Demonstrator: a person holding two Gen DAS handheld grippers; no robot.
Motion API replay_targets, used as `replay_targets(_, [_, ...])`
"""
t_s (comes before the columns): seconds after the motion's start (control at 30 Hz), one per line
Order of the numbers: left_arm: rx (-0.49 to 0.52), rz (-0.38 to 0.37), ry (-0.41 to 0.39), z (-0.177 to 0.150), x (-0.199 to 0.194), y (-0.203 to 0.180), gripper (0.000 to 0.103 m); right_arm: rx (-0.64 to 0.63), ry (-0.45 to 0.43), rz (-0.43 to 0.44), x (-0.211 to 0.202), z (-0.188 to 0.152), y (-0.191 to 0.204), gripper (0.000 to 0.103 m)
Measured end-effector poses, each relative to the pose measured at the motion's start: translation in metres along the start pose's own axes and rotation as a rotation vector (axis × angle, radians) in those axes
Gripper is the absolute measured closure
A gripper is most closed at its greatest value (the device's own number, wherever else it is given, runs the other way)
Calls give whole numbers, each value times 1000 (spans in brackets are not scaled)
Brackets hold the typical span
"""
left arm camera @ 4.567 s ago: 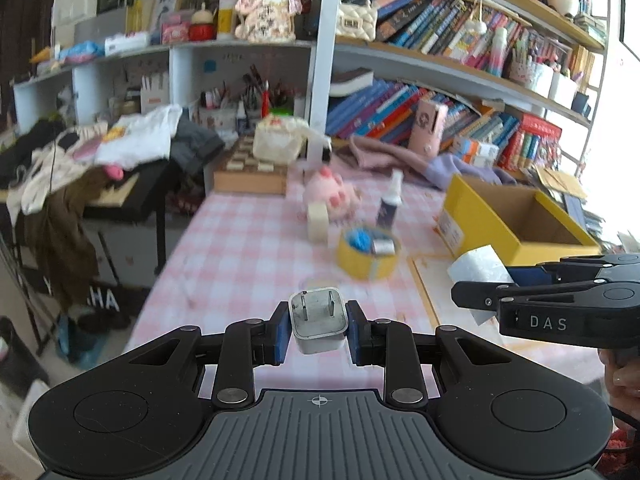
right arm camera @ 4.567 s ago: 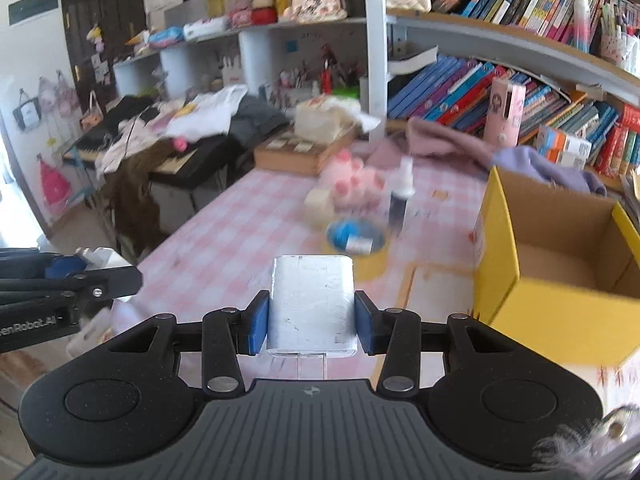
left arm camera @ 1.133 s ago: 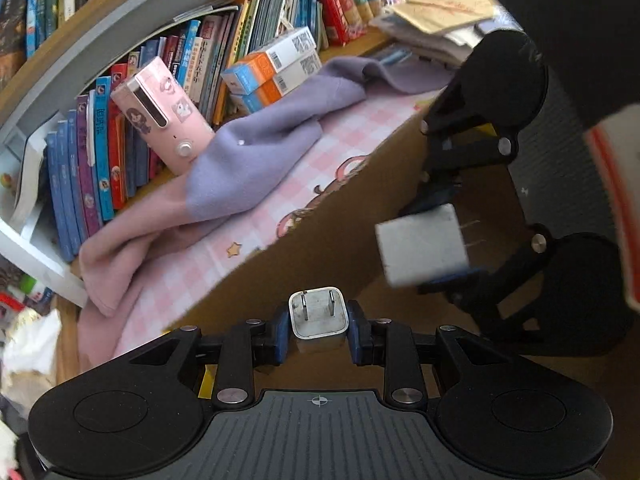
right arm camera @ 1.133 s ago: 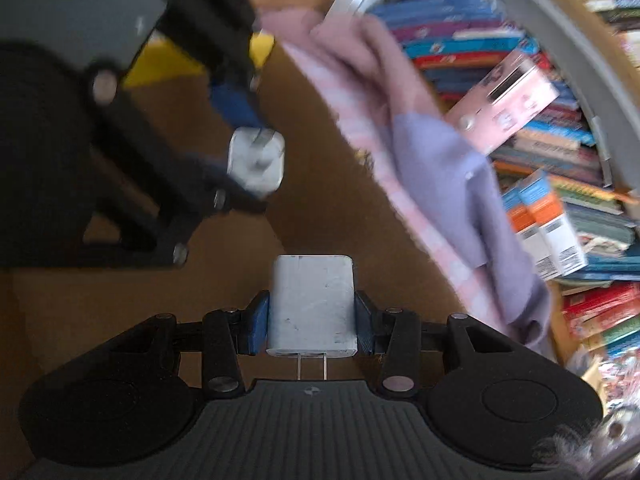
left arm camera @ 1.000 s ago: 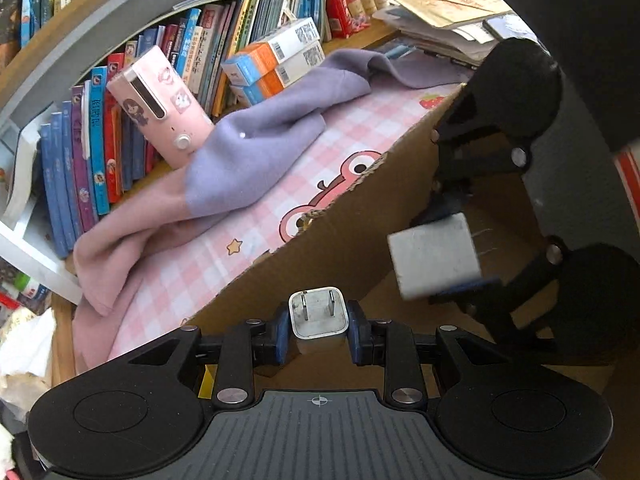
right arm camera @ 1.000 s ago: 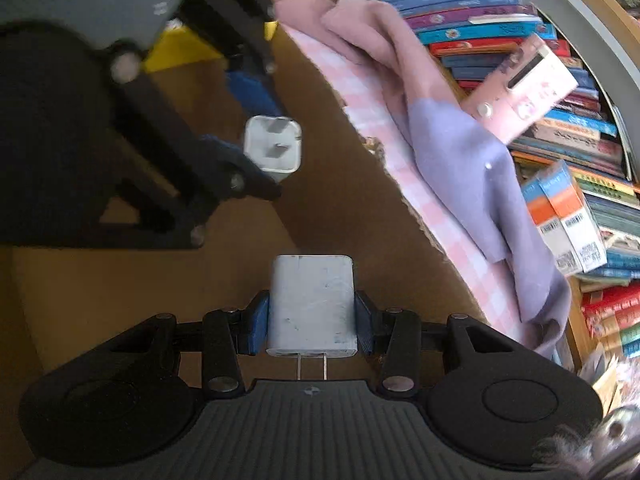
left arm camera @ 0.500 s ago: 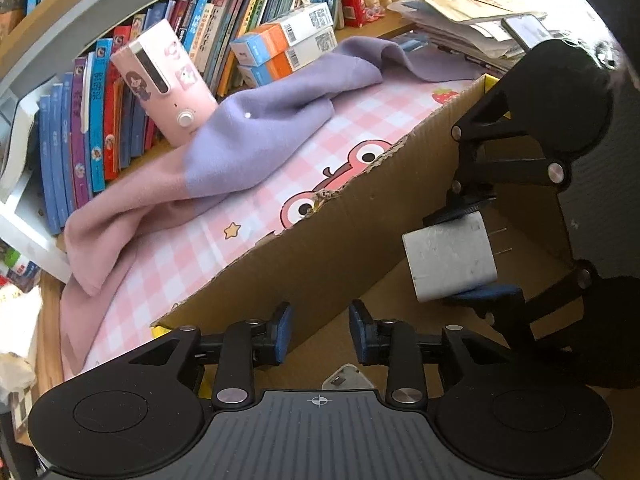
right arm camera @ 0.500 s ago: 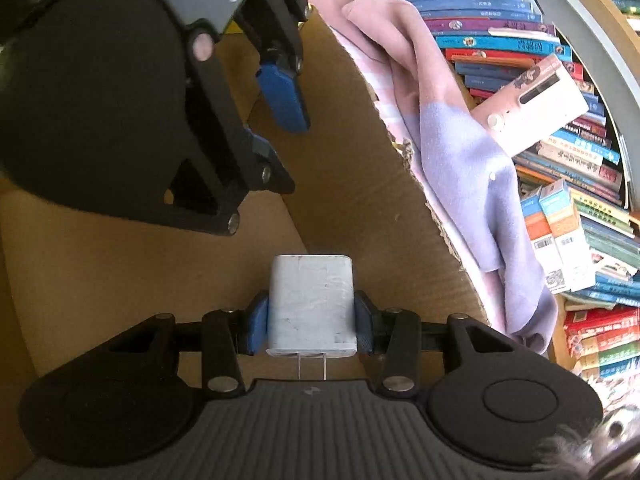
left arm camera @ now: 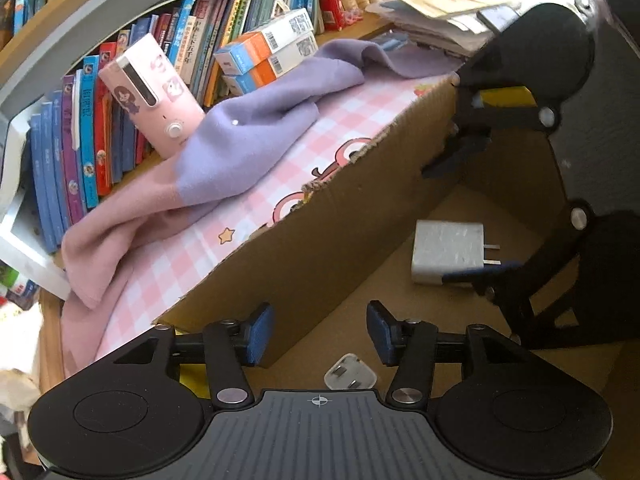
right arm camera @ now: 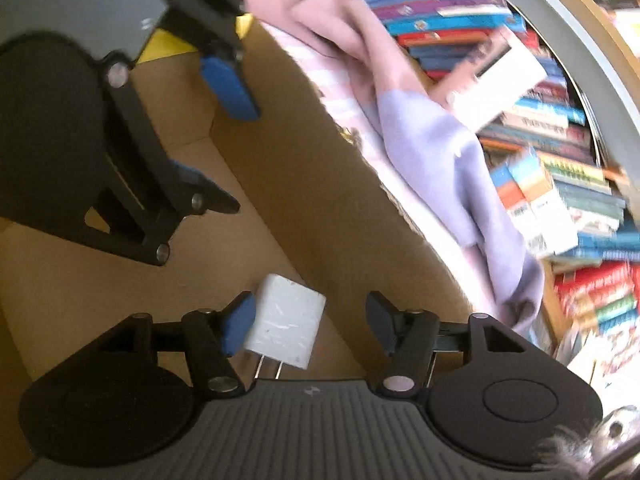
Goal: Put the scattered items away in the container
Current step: 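Lower both tools into the box and open them, dropping both chargers, then withdraw both open tools from the box back toward the table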
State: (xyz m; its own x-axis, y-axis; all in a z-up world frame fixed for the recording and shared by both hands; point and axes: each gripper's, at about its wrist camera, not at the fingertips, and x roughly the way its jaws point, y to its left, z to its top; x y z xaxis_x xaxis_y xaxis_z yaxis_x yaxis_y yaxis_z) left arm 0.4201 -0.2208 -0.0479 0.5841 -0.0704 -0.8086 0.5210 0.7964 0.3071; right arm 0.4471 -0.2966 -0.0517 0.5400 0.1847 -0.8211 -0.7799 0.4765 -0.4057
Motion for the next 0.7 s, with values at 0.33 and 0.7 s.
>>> replay_targets(0.33, [3,44,21,0,2,-2,51,-45,9,-10,-5,-5,13,37])
replay_targets(0.7, [-61,115,-96,-8,-36,-8,13,122,-125,14,-46,-19,-2,24])
